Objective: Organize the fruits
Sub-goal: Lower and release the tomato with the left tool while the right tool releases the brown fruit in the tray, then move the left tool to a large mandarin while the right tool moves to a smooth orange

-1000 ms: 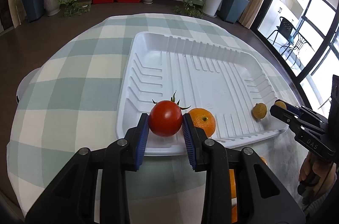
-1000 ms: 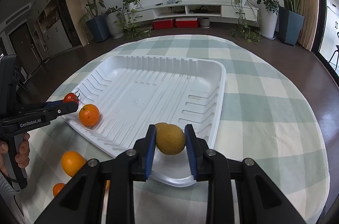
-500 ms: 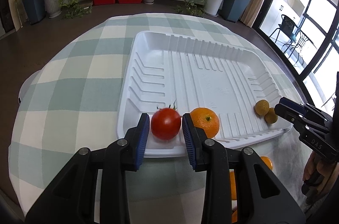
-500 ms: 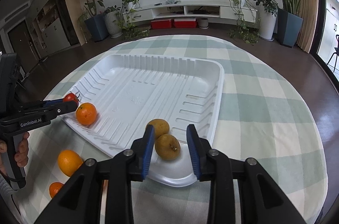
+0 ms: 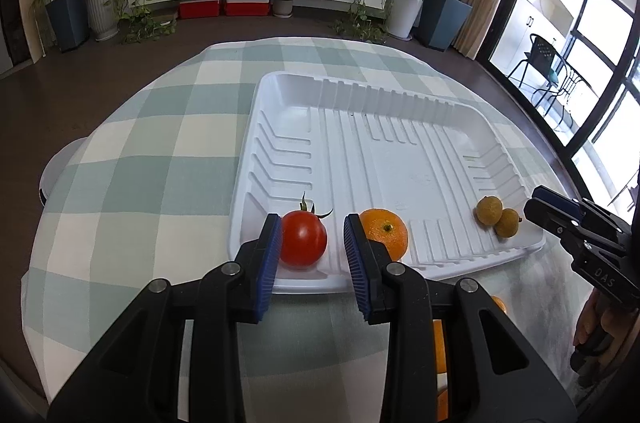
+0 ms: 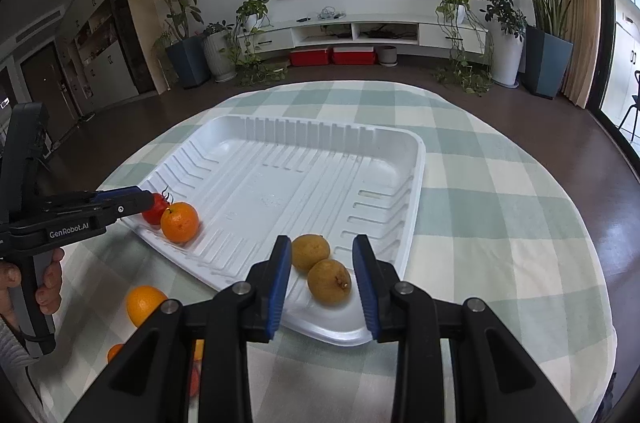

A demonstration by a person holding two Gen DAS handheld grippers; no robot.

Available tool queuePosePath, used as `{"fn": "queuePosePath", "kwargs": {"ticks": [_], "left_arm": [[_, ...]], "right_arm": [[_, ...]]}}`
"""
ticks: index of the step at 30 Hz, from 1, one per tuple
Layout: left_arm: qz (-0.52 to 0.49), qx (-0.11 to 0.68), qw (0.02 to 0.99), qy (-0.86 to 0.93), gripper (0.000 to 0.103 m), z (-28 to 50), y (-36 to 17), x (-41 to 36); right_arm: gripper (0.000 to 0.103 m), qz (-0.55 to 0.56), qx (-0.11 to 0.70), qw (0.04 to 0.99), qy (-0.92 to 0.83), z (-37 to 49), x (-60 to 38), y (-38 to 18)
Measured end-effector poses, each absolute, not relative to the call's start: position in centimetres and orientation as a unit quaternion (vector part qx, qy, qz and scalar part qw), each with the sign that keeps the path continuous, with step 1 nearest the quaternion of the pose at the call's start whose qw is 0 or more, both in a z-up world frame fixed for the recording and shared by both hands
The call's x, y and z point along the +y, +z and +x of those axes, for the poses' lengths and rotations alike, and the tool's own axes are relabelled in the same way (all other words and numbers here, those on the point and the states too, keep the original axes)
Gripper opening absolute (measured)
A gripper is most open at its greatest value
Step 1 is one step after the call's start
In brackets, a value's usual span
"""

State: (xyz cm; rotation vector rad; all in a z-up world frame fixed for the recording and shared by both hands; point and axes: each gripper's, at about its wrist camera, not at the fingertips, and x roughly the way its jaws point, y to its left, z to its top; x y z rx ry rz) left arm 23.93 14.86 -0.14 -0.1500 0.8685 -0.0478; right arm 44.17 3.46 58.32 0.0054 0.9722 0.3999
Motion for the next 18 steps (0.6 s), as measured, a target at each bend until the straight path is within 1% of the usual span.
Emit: {"fn": "queuePosePath", "kwargs": {"ticks": [18], "left_arm": [[-0.083,0.406,0.909,-0.035,0.03,18.4,1.0,13.5]], "right_arm": [[0.035,0.0,0.431,0.875,0.22,40.6,4.5,61.5]]}}
